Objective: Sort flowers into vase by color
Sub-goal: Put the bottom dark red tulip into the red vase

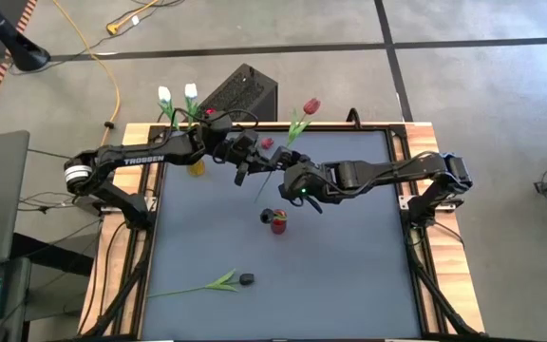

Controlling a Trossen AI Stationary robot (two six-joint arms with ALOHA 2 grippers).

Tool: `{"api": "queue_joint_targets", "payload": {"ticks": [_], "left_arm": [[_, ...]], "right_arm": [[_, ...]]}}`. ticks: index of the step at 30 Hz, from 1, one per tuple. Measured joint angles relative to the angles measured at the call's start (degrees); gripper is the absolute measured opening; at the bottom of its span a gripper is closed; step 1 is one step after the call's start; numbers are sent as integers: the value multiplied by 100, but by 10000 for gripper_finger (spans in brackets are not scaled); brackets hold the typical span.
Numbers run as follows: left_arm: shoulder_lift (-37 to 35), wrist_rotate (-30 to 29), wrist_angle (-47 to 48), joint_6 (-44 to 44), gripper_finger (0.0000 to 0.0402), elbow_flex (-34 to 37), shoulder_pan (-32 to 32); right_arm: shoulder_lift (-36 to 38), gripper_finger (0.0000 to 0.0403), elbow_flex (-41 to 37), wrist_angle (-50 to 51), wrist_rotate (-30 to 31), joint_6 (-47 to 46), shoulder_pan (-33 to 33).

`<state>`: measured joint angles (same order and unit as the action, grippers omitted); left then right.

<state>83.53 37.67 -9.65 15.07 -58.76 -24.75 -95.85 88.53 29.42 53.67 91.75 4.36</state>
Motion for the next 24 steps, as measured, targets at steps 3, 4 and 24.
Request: {"api": "queue_joint_targets", "payload": {"ticks": [3,4,24], "left_arm": [[0,-28,-4,-20,5,2,0],[0,-51,-6,-24,3,2,0],[-242,-935,-494,-390,0,2,-260]], "right_arm": [[0,58,0,3,-85,-8,0],[0,69,0,6,-139,-9,0],[153,207,-7,895,192,-1814,260]]}}
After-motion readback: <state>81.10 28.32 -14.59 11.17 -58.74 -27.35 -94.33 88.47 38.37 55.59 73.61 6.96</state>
